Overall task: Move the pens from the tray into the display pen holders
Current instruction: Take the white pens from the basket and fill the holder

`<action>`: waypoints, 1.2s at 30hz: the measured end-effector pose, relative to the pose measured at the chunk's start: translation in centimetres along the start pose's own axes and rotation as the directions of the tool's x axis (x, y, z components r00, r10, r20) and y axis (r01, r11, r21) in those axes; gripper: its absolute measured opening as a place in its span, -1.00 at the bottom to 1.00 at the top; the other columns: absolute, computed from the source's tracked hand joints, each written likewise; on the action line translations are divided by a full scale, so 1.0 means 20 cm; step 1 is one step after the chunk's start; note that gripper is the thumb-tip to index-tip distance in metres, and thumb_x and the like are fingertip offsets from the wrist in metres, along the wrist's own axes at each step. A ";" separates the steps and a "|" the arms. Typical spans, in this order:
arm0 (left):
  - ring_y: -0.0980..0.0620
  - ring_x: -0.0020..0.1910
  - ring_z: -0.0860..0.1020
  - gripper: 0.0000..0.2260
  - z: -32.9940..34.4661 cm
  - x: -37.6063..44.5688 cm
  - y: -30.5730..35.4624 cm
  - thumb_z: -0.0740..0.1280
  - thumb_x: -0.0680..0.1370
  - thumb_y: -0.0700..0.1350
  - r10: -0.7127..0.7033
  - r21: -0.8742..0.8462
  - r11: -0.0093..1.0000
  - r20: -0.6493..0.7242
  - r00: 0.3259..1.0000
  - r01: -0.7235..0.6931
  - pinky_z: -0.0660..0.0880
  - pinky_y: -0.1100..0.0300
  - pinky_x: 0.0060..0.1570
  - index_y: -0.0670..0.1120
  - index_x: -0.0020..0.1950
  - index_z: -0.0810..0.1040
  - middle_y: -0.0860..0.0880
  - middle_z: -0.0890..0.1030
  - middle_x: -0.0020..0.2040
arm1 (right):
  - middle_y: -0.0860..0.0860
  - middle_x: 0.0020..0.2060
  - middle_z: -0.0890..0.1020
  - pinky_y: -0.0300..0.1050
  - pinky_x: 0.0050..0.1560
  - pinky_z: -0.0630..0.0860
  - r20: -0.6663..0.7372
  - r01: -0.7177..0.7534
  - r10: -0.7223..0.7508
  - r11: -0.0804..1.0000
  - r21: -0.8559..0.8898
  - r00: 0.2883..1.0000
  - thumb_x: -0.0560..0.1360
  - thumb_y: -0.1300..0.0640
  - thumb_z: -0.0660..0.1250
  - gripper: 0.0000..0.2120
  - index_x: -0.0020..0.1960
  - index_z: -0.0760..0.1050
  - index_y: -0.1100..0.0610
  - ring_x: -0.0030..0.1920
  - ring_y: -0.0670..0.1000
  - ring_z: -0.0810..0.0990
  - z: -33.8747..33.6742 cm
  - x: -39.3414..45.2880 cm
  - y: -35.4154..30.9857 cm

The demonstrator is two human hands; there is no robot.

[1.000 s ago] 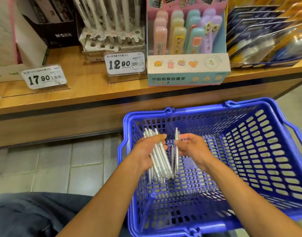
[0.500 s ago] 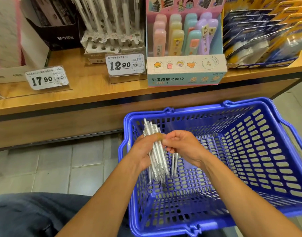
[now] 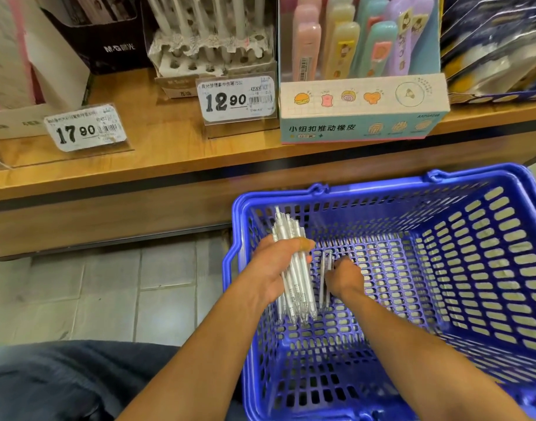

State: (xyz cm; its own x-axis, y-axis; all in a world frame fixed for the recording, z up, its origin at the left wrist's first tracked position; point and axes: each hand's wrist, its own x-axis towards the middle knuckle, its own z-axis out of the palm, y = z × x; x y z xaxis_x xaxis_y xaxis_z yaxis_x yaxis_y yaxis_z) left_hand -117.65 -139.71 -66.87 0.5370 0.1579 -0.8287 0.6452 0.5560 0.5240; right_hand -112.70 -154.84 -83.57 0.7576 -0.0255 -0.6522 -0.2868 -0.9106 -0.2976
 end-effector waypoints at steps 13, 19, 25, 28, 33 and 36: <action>-0.14 0.42 0.41 -0.05 -0.01 0.03 -0.03 0.59 0.23 -0.08 0.020 0.075 0.997 0.005 1.000 -0.021 0.38 -0.17 0.38 -0.04 0.54 0.21 -0.09 0.35 0.50 | 0.20 0.13 0.58 -0.04 -0.13 0.52 0.080 -0.076 0.085 0.991 -0.109 0.993 0.53 0.05 0.37 -0.43 0.37 0.26 0.33 0.09 0.19 0.60 0.03 0.02 -0.04; -0.02 0.31 0.48 -0.05 -0.03 0.05 -0.01 0.57 0.34 -0.11 0.040 0.083 0.996 0.000 0.999 -0.040 0.33 -0.01 0.36 -0.02 0.59 0.08 -0.06 0.31 0.52 | 0.22 0.31 0.49 0.02 0.09 0.52 0.062 -0.037 0.056 0.959 -0.281 0.996 0.61 0.18 0.20 -0.44 0.51 0.08 0.33 0.26 0.22 0.51 0.00 0.01 -0.01; -0.14 0.43 0.38 -0.15 -0.04 0.03 0.04 0.56 0.36 -0.11 0.027 0.175 0.984 -0.002 1.000 -0.027 0.35 -0.03 0.38 -0.10 0.55 0.20 -0.10 0.33 0.51 | 0.22 -0.08 0.58 -0.11 -0.33 0.35 0.113 0.122 -0.105 0.982 -0.148 0.988 0.66 0.18 0.12 -0.73 0.25 0.37 0.35 -0.24 0.13 0.48 -0.20 -0.09 -0.06; -0.13 0.43 0.37 -0.18 -0.03 -0.01 0.10 0.55 0.39 -0.11 0.005 0.237 0.972 0.014 1.000 -0.008 0.31 0.07 0.32 -0.11 0.54 0.21 -0.10 0.33 0.51 | 0.10 -0.25 0.48 -0.12 -0.31 0.35 0.107 0.154 -0.154 0.988 0.016 0.982 0.68 0.13 0.05 -0.71 0.21 0.37 0.34 -0.31 0.06 0.42 -0.32 -0.22 -0.09; -0.14 0.30 0.49 -0.25 -0.03 -0.22 0.22 0.55 0.39 -0.12 -0.051 0.317 0.947 -0.023 0.998 0.056 0.46 -0.07 0.28 -0.16 0.49 0.28 -0.14 0.47 0.37 | 0.23 -0.12 0.59 -0.13 -0.33 0.42 0.111 0.079 -0.113 0.959 0.271 0.987 0.66 0.21 0.10 -0.83 0.02 0.42 0.26 -0.26 0.11 0.52 -0.58 -0.51 -0.13; -0.01 -0.18 0.66 -0.51 -0.03 -0.48 0.36 0.54 0.39 -0.23 -0.065 0.305 0.949 -0.054 0.996 0.078 0.58 0.20 -0.31 -0.18 0.28 0.49 -0.09 0.61 -0.03 | 0.15 -0.29 0.56 -0.14 -0.44 0.38 0.144 0.028 -0.097 0.908 0.419 0.985 0.64 0.23 0.14 -0.79 -0.16 0.37 0.11 -0.40 0.04 0.50 -0.78 -0.78 -0.21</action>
State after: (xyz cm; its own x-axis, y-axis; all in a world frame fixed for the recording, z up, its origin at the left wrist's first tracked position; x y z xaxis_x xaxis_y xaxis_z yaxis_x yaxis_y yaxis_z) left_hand -118.47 -136.75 -55.20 0.4640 0.1651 -0.8703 0.8200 0.2917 0.4925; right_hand -114.17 -157.09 -61.30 0.6895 0.1223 -0.7139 -0.4849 -0.6542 -0.5804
